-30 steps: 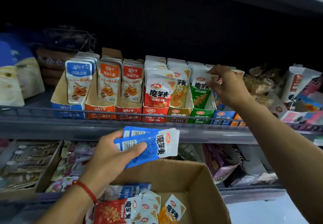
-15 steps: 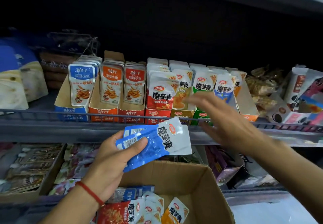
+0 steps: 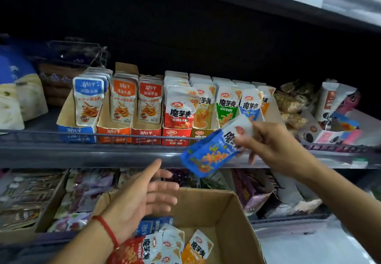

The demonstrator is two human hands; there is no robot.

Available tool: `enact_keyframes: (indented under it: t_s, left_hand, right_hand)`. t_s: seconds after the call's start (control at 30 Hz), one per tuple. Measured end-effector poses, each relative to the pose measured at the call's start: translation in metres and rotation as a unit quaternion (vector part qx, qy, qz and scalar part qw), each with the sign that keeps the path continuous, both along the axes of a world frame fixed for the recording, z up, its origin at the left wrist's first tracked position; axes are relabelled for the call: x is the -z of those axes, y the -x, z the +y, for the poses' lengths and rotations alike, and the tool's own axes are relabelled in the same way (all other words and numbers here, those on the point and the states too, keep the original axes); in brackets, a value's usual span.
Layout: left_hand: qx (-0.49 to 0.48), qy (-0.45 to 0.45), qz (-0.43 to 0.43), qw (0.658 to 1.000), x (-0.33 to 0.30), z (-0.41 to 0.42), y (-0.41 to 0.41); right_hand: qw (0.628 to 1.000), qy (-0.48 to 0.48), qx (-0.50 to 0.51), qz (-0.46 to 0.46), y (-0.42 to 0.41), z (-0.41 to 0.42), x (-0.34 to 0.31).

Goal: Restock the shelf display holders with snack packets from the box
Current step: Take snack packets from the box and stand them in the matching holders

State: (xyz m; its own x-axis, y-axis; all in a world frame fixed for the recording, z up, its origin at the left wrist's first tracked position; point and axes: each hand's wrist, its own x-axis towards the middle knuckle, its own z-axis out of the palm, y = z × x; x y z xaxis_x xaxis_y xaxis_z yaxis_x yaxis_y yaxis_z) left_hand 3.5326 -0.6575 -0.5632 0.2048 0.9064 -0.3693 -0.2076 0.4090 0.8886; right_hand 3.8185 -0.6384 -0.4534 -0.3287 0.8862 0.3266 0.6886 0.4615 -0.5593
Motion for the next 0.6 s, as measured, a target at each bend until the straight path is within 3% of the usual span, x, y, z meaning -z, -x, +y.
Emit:
enact_keyframes:
  t_s: [0.13, 0.27, 0.6]
  left_hand:
    - [-0.022, -0.04, 0.039, 0.998, -0.004, 0.001, 0.002]
    - [-0.026, -0.05, 0.054, 0.997, -0.006, 0.001, 0.001]
    - [-0.03, -0.059, 0.066, 0.996, -0.005, 0.003, 0.003]
  right_hand:
    - [0.978, -0.133, 0.128, -0.102, -0.045, 0.015, -0.042]
    - [0.949, -0.17, 0.206, -0.169, -0.071, 0.039, -0.069]
    - [0.938, -0.077, 0.188, -0.281, -0.071, 0.089, -0.068]
